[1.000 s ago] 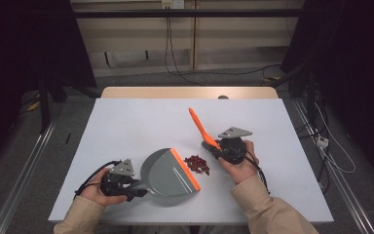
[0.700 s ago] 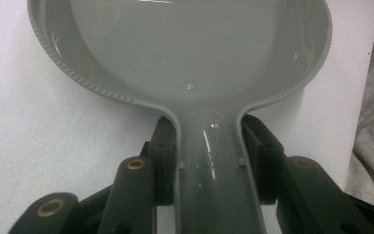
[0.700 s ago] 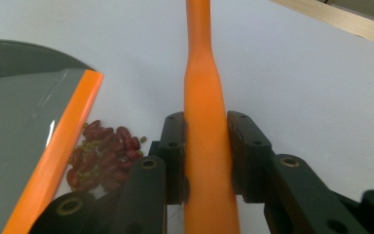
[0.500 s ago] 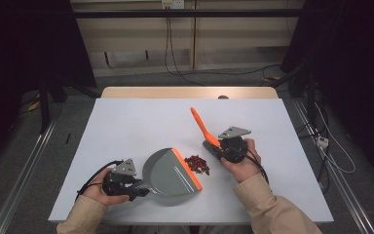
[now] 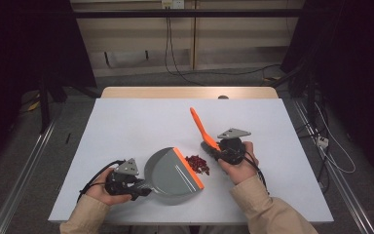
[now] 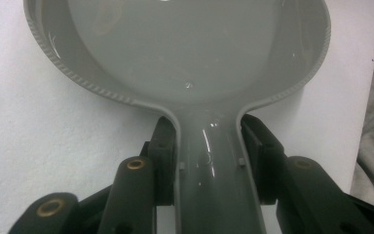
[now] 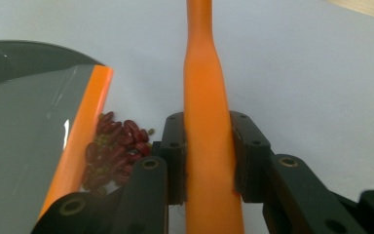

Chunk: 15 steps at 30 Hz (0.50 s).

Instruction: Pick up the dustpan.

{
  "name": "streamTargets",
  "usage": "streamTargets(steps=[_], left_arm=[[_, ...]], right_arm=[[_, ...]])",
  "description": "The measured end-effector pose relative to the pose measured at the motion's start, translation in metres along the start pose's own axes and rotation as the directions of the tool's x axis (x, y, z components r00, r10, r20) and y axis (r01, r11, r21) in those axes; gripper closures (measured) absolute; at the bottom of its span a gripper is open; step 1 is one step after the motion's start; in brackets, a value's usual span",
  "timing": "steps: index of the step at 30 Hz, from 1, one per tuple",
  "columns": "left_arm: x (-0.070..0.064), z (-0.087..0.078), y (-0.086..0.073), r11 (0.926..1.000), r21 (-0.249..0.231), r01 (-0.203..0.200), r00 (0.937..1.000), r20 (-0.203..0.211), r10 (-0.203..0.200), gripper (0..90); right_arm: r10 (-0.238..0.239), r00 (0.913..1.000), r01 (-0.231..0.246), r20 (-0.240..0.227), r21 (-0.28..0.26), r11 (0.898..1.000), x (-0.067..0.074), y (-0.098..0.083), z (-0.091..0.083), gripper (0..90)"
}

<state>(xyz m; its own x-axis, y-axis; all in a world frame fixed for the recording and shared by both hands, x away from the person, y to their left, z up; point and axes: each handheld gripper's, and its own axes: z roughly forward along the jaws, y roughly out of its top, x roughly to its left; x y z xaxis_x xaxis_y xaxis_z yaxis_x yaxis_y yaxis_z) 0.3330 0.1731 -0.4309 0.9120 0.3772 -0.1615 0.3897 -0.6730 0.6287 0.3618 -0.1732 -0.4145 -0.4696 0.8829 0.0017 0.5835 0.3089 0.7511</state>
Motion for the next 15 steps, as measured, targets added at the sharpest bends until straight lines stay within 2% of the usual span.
streamTargets(steps=[5,7,15], left_arm=[[0.000,0.000,0.001,1.0000,0.006,0.003,1.0000,-0.001,-0.003,62.9],[0.000,0.000,0.001,0.9998,0.019,-0.008,1.0000,-0.005,0.008,62.9],[-0.001,0.002,0.002,1.0000,0.007,0.004,1.0000,0.002,-0.004,62.8]], right_arm=[[-0.005,0.9999,0.005,0.011,-0.009,1.000,0.007,0.000,0.001,71.0],[-0.007,0.9999,0.008,0.015,-0.010,1.000,0.010,-0.001,0.001,71.0],[0.003,0.9996,-0.002,0.027,-0.026,1.000,0.018,-0.003,0.001,70.8]])
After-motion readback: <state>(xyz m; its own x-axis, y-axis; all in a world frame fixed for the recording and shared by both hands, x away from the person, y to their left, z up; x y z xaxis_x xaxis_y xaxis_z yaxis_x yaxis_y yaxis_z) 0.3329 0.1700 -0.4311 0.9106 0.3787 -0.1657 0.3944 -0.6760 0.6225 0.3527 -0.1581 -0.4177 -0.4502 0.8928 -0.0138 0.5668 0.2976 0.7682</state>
